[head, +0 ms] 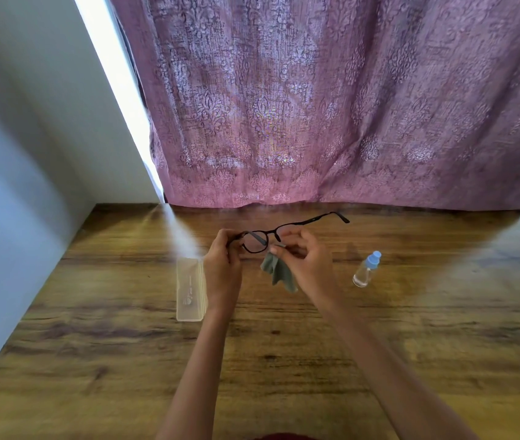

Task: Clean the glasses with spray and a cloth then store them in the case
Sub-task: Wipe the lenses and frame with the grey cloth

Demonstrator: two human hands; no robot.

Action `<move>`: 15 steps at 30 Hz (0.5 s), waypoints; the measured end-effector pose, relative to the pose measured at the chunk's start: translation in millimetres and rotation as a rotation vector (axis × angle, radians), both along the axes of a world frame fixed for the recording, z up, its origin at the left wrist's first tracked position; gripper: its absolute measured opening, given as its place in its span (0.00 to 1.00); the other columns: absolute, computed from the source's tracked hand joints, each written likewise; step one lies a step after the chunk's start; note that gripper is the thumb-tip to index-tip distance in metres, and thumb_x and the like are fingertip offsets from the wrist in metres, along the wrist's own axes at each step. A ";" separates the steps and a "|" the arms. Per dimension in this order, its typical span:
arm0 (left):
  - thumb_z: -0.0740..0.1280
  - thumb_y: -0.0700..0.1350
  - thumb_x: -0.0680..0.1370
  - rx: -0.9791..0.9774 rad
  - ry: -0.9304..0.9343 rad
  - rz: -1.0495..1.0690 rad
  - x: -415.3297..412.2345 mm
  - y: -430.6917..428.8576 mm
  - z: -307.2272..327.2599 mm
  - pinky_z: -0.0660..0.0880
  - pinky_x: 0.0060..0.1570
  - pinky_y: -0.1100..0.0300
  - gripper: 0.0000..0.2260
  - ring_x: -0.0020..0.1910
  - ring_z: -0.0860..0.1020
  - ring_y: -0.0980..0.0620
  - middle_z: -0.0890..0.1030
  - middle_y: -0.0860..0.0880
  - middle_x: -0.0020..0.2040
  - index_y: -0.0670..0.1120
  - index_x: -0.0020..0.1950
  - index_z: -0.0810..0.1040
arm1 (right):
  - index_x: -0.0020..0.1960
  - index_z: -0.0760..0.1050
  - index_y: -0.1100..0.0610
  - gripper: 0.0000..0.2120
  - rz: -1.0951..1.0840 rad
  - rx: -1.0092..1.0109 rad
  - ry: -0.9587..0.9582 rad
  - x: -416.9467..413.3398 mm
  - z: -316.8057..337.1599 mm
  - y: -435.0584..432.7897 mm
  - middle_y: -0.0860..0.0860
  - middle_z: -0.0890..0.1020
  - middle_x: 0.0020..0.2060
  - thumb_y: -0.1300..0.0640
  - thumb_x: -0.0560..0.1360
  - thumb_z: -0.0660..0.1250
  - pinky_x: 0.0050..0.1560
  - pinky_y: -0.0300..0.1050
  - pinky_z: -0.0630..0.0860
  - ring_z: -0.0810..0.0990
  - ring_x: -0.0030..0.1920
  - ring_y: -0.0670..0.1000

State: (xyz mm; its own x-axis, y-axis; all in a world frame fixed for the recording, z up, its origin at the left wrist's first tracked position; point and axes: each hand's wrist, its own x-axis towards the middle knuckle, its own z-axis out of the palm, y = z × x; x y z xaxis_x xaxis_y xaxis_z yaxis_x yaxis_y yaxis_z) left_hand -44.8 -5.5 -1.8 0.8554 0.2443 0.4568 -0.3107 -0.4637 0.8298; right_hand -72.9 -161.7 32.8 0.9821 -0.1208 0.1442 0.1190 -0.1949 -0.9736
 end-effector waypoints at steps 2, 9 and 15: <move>0.62 0.32 0.76 0.012 0.003 -0.006 -2.4 -2.6 1.3 0.74 0.41 0.63 0.09 0.41 0.78 0.56 0.81 0.52 0.43 0.45 0.49 0.75 | 0.52 0.75 0.51 0.10 -0.030 -0.011 -0.045 4.9 5.8 5.5 0.45 0.83 0.45 0.58 0.72 0.73 0.48 0.32 0.76 0.81 0.47 0.39; 0.62 0.31 0.76 -0.016 -0.005 -0.029 -4.9 -6.9 5.5 0.75 0.41 0.63 0.11 0.39 0.78 0.58 0.80 0.53 0.41 0.47 0.48 0.75 | 0.52 0.81 0.61 0.09 0.042 -0.279 -0.226 16.1 13.1 16.3 0.49 0.78 0.51 0.68 0.74 0.68 0.46 0.46 0.81 0.81 0.49 0.49; 0.61 0.30 0.74 -0.069 -0.004 -0.051 -5.0 -7.2 3.8 0.74 0.42 0.64 0.13 0.41 0.78 0.61 0.79 0.58 0.41 0.49 0.47 0.74 | 0.54 0.81 0.64 0.10 -0.004 -0.770 -0.474 17.4 7.7 11.9 0.52 0.82 0.47 0.62 0.74 0.69 0.55 0.38 0.68 0.73 0.52 0.52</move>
State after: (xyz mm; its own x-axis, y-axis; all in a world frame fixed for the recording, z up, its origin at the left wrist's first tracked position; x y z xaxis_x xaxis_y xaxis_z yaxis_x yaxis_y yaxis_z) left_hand -49.8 -12.7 2.0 0.8655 0.2317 0.4440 -0.3360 -0.3889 0.8578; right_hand -55.5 -149.8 40.5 0.7988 0.1731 0.5762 0.4723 -0.7737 -0.4223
